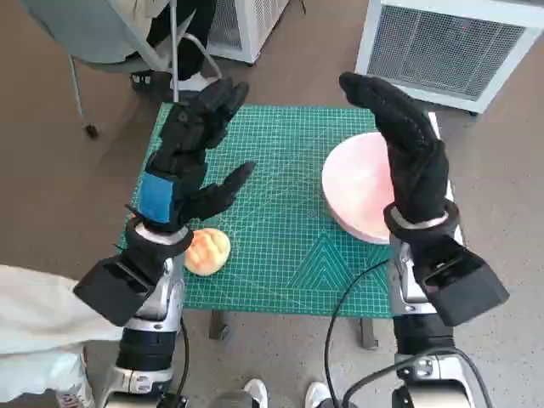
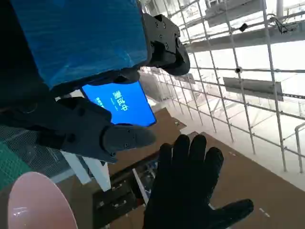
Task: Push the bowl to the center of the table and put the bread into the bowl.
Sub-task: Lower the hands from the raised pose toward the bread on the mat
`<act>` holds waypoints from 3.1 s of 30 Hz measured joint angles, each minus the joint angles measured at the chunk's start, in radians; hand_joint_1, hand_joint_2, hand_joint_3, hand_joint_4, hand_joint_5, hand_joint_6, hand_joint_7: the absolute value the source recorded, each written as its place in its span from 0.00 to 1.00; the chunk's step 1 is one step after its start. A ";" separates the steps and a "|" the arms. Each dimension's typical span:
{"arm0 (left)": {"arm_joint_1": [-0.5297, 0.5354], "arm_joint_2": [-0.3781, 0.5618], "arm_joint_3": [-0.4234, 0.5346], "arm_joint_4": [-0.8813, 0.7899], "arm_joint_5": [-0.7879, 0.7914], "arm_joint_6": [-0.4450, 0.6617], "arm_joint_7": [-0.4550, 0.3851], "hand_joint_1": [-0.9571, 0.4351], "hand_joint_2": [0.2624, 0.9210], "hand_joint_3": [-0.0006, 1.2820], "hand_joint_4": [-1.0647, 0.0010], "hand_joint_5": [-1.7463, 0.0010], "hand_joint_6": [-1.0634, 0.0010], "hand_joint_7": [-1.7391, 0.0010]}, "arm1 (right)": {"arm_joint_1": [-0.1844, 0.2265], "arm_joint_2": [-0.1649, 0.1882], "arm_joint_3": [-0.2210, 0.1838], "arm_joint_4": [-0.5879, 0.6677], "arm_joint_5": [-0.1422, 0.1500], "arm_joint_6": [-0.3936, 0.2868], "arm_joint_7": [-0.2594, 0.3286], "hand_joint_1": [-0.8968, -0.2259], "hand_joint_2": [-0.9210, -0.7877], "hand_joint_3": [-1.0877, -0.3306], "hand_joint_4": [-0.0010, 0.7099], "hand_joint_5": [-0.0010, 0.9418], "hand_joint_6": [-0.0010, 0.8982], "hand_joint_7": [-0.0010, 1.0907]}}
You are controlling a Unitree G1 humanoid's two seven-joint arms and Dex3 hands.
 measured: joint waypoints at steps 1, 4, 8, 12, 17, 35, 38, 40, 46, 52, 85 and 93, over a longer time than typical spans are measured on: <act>0.000 0.000 0.000 0.000 0.000 0.000 0.000 0.46 1.00 0.28 0.62 1.00 0.79 0.72 | 0.000 0.000 0.000 0.000 0.000 -0.001 0.000 0.51 0.00 0.37 0.40 0.13 0.00 0.68; 0.000 0.000 0.000 0.000 0.000 0.000 0.000 0.46 1.00 0.28 0.63 1.00 0.79 0.72 | 0.002 0.000 0.000 0.002 0.000 -0.005 0.000 0.51 0.00 0.37 0.40 0.13 0.00 0.69; 0.000 0.000 0.000 0.000 0.000 0.000 0.000 0.46 1.00 0.28 0.63 1.00 0.79 0.72 | 0.004 0.000 0.000 0.011 0.000 -0.009 0.001 0.51 0.00 0.37 0.40 0.13 0.00 0.69; 0.000 0.000 0.000 0.000 0.000 0.000 0.000 0.46 1.00 0.28 0.63 1.00 0.79 0.72 | 0.006 0.000 0.000 0.017 0.000 -0.012 0.004 0.50 0.00 0.38 0.40 0.13 0.00 0.69; 0.000 0.001 0.000 0.000 0.000 0.000 -0.003 0.46 1.00 0.28 0.64 1.00 0.80 0.72 | 0.008 0.000 0.000 0.017 0.000 -0.013 0.005 0.51 0.00 0.38 0.40 0.13 0.00 0.69; 0.009 -0.003 0.000 0.000 -0.015 -0.001 -0.013 0.47 1.00 0.28 0.67 1.00 0.81 0.72 | 0.006 -0.095 -0.101 0.152 0.038 -0.067 0.022 0.51 0.00 0.37 0.41 0.13 0.00 0.68; 0.013 -0.003 0.001 0.000 -0.015 -0.001 -0.013 0.47 1.00 0.27 0.67 1.00 0.81 0.72 | 0.001 -0.118 -0.145 0.196 0.024 -0.081 -0.031 0.52 0.00 0.34 0.41 0.13 0.00 0.70; 0.015 -0.004 0.001 0.002 -0.015 -0.002 -0.013 0.47 1.00 0.27 0.67 1.00 0.81 0.72 | -0.007 -0.128 -0.176 0.229 0.012 -0.087 -0.083 0.54 0.00 0.33 0.40 0.14 0.00 0.71; 0.015 -0.012 -0.001 0.007 -0.014 -0.005 -0.010 0.47 1.00 0.27 0.67 1.00 0.81 0.73 | -0.031 -0.168 -0.239 0.361 -0.033 -0.096 -0.228 0.57 0.00 0.34 0.39 0.15 0.00 0.74; 0.015 -0.015 -0.001 0.012 -0.012 -0.008 -0.002 0.47 1.00 0.28 0.68 1.00 0.81 0.73 | -0.052 -0.230 -0.260 0.534 -0.092 -0.100 -0.352 0.57 0.00 0.35 0.38 0.15 0.00 0.73; 0.015 -0.007 0.001 0.021 0.004 -0.020 0.008 0.46 1.00 0.28 0.68 1.00 0.80 0.74 | -0.095 -0.170 -0.294 0.869 -0.022 0.203 -0.320 0.71 0.00 0.36 0.33 0.05 0.06 0.55; 0.015 0.000 0.003 0.017 0.008 -0.020 0.009 0.46 1.00 0.28 0.68 1.00 0.80 0.74 | -0.123 -0.123 -0.324 0.879 0.015 0.255 -0.287 0.72 0.00 0.35 0.37 0.06 0.06 0.56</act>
